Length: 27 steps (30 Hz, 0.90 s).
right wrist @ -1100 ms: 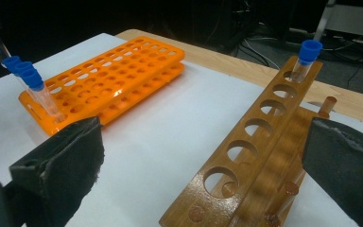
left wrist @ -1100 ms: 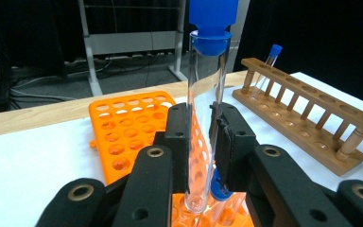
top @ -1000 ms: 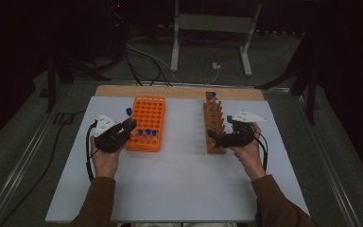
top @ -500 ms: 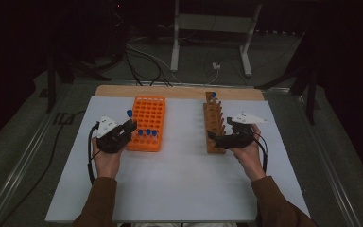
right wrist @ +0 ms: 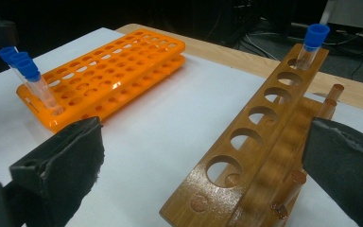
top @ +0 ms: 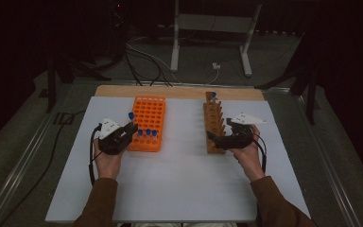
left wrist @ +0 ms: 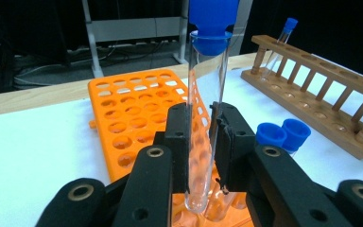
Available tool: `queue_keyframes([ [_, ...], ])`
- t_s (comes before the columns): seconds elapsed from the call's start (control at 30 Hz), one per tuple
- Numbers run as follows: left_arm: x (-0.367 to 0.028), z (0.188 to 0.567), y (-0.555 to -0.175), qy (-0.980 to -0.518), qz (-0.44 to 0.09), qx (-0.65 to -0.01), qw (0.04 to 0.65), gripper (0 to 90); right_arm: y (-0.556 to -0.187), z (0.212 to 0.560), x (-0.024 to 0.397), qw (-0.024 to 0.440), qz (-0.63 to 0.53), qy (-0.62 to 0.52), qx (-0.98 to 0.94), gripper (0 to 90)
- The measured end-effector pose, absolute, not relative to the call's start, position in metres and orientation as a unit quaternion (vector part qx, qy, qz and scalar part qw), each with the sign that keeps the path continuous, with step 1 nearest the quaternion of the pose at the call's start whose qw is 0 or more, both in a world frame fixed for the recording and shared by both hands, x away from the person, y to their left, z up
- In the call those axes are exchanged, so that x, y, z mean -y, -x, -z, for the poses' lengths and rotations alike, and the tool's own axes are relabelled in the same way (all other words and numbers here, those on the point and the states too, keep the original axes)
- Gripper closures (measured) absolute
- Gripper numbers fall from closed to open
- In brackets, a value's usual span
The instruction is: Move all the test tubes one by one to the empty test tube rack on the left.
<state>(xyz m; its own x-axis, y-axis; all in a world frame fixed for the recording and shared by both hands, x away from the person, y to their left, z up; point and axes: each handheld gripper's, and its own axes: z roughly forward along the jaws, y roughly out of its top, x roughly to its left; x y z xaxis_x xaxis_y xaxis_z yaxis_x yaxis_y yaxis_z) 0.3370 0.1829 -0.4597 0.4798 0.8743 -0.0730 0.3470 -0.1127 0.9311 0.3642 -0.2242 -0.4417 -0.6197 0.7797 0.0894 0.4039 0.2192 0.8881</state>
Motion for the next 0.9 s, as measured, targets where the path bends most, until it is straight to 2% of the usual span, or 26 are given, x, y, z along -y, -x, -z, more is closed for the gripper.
queue_keyframes([
  [0.63,-0.184,0.483,-0.338,-0.711,-0.253,-0.446,0.482,78.0,-0.365,0.444,0.224,0.190,-0.486,-0.391,-0.758,0.0],
  [0.9,-0.180,0.497,-0.339,-0.738,-0.246,-0.446,0.443,77.9,-0.364,0.444,0.223,0.190,-0.485,-0.388,-0.760,0.0],
])
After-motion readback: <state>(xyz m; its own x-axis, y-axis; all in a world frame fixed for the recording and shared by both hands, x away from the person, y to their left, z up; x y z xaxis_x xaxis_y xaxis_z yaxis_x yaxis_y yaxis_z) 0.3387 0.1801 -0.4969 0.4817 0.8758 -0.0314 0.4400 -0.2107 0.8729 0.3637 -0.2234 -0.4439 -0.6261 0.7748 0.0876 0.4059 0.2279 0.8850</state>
